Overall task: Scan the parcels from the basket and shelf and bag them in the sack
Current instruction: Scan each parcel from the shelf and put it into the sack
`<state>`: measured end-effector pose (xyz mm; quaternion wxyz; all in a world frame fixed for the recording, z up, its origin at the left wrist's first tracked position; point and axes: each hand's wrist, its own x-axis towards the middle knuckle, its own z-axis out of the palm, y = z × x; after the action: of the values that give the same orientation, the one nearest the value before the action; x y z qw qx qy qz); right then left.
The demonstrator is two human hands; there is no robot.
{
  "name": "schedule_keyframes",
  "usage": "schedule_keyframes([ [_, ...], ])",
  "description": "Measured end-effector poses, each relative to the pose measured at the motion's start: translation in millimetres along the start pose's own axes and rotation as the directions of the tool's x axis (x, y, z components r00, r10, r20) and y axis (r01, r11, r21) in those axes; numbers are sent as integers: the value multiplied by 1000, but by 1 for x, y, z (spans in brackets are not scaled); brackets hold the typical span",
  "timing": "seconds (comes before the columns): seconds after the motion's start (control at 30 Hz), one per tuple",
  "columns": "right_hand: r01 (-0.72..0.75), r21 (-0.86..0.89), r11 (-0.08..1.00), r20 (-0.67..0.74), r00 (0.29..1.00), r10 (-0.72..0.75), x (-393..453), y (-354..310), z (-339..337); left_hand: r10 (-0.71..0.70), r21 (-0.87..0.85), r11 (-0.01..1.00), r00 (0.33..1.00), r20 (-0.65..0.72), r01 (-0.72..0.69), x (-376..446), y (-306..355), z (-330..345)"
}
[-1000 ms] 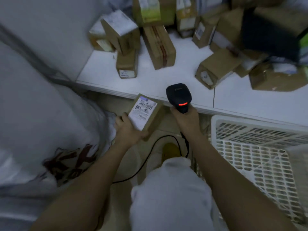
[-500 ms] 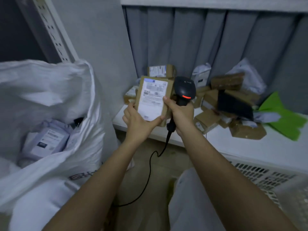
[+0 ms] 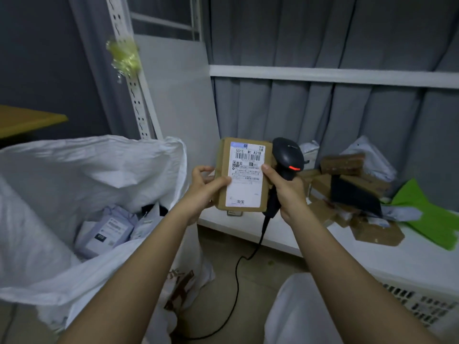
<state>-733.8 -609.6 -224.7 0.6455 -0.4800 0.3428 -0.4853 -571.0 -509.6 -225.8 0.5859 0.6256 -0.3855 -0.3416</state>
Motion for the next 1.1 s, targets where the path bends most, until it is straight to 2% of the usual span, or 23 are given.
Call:
schedule_keyframes([
  [0.13,66,-127,990,-20,997,-69,-7,-23,14,47,-29,998,995,-90,-50,-6,13,-19],
  [0.27,115,-191,975,46,993,-108,-17,-48,28,170,-27,983,954,-246,-182,-12,44,-36],
  [0.4,97,-293,951,215,976,-34,-29,-69,36,266,73,964,907,-326,-256,-13,70,-48],
  [0.5,103,-346,933,398,916,47,-40,-79,38,232,90,973,914,-333,-214,-11,75,-58],
  [0.57,153,-382,911,465,884,46,-51,-80,40,218,106,975,921,-322,-194,-8,76,-63],
  [0.73,208,-453,867,445,895,18,-67,-76,39,229,128,972,922,-312,-198,-6,79,-64],
  [0.87,204,-437,876,448,894,15,-71,-77,40,213,127,975,923,-321,-181,-8,78,-65],
  [1.03,187,-418,889,446,895,21,-73,-78,42,211,89,977,923,-322,-192,-10,73,-68],
  [1.1,162,-392,906,440,897,30,-73,-75,43,196,12,979,921,-336,-204,-15,71,-76],
])
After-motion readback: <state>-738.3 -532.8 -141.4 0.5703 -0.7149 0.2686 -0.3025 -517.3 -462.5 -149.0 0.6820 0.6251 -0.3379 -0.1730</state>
